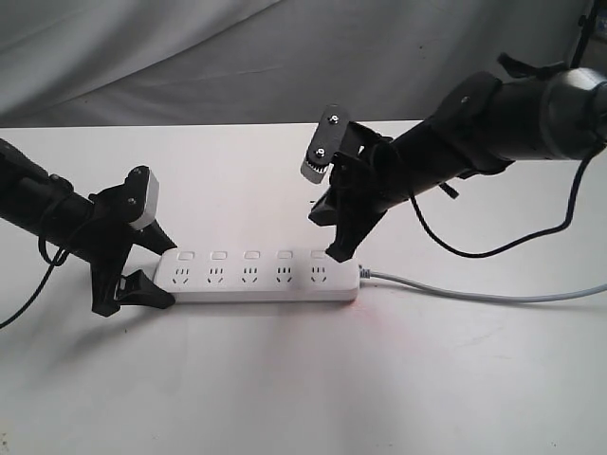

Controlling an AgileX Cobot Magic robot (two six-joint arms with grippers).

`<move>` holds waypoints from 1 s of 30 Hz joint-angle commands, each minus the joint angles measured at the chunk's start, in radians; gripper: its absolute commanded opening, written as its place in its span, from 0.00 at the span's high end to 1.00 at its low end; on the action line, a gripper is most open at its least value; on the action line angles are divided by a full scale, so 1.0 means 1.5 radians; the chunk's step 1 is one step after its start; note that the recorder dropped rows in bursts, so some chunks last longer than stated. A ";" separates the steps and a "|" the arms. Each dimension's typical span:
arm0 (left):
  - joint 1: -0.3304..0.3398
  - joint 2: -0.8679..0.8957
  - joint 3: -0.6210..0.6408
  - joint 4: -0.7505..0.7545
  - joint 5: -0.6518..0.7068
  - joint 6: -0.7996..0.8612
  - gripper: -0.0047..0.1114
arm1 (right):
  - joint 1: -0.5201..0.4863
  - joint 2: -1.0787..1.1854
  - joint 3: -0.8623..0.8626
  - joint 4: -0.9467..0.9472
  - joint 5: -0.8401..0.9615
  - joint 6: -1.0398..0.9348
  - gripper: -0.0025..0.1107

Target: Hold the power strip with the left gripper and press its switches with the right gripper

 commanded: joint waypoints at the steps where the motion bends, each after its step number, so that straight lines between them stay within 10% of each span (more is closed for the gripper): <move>1: -0.003 0.000 -0.004 -0.004 -0.003 0.000 0.40 | 0.000 -0.077 0.081 0.020 -0.019 0.003 0.98; 13: -0.003 0.000 -0.004 -0.004 -0.003 0.000 0.40 | 0.000 -0.535 0.377 0.171 -0.102 0.038 0.98; 30: -0.003 0.000 -0.004 -0.004 -0.003 0.000 0.40 | 0.007 -0.708 0.410 0.168 -0.122 0.038 0.98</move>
